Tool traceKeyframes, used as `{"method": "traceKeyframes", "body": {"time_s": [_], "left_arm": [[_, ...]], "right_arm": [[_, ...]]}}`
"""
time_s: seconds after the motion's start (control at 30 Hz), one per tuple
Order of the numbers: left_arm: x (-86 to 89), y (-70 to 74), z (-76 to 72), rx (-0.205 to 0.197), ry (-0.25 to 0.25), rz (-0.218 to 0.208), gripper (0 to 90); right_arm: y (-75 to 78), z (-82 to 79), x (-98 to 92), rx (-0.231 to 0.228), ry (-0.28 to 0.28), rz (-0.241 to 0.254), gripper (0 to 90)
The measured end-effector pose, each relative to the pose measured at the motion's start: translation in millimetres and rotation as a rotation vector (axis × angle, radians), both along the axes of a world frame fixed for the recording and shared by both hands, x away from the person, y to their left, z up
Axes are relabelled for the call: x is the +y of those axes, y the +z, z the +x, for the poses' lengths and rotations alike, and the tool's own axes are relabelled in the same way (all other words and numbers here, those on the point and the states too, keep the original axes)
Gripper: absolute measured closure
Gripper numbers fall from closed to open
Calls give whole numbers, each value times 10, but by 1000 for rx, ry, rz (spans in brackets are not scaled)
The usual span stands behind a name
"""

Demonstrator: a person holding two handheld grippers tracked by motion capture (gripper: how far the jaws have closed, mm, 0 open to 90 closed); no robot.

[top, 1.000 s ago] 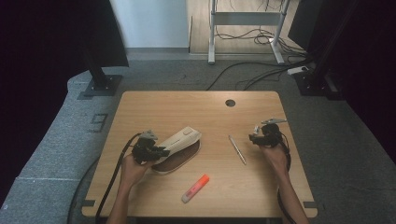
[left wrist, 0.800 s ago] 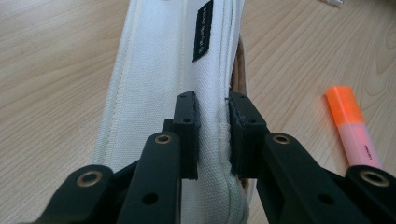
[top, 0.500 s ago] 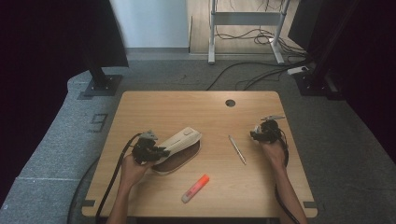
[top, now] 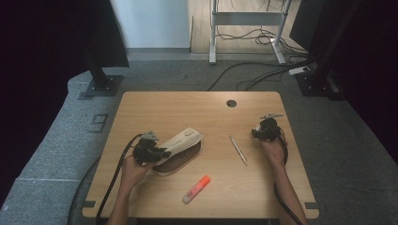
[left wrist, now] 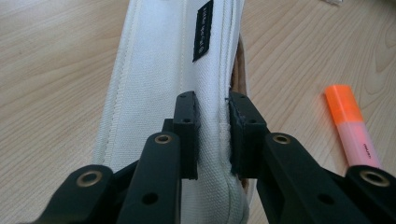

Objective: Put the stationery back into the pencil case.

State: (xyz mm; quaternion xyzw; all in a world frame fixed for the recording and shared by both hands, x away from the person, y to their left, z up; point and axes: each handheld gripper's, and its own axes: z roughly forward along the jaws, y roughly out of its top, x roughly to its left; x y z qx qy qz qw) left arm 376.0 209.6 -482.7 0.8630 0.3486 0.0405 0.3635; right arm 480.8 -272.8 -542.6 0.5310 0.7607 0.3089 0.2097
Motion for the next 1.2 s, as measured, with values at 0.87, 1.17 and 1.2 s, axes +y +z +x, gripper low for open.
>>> {"method": "traceKeyframes", "body": {"time_s": [0.87, 1.17, 1.2], "left_arm": [[-3, 2, -3, 1, -3, -4, 750], [1, 5, -2, 2, -1, -9, 749], [0, 4, -1, 3, 0, -9, 749]], "right_arm": [[47, -141, -84, -31, 19, 61, 716], [160, -279, -58, -47, 55, 92, 716], [198, -315, -51, -49, 63, 98, 716]]}}
